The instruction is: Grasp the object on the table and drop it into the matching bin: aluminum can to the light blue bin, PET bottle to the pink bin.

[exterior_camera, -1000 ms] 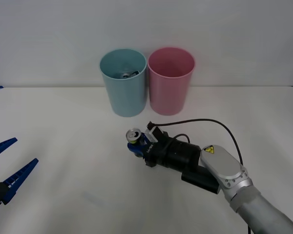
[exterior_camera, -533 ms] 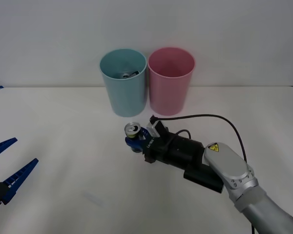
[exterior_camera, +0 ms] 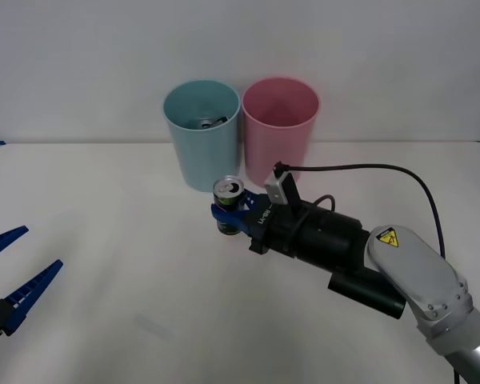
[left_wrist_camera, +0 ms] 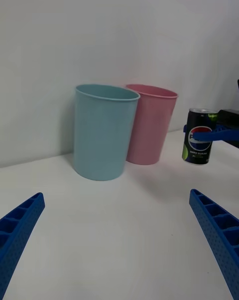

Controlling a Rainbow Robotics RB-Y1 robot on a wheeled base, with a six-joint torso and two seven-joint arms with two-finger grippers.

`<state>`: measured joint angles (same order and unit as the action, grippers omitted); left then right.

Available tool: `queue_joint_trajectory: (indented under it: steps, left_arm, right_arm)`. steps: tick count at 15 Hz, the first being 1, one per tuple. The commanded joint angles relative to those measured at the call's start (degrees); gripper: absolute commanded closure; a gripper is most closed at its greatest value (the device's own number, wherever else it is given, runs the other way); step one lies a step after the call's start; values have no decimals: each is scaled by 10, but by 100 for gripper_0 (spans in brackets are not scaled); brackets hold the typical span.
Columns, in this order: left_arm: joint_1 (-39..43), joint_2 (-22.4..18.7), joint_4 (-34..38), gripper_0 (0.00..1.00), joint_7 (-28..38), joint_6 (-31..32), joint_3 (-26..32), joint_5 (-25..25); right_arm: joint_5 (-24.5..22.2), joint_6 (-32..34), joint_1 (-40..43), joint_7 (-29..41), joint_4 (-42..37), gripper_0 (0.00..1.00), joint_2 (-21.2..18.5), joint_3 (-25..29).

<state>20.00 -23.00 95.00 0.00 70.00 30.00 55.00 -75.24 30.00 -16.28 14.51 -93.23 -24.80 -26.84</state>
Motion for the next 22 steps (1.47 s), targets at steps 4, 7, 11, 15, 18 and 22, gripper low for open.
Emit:
queue_joint_trajectory:
  steps: [4, 7, 11, 15, 18, 22]
  left_arm:
    - [0, 0, 0, 0, 0, 0, 0, 0]
    - [0, 0, 0, 0, 0, 0, 0, 0]
    - [0, 0, 0, 0, 0, 0, 0, 0]
    - [0, 0, 0, 0, 0, 0, 0, 0]
    - [0, 0, 0, 0, 0, 0, 0, 0]
    - [0, 0, 0, 0, 0, 0, 0, 0]
  right_arm:
    - [3, -47, -3, 118, -111, 100, -68, 6]
    - [5, -49, -30, 176, -141, 100, -82, 22]
    - [4, -61, -80, 217, -139, 100, -88, 35]
    - [0, -60, -164, 220, -71, 100, -80, 37]
    - [-16, -61, -228, 220, 5, 100, -54, 31]
    - [-61, -60, -308, 215, 127, 100, 1, 28]
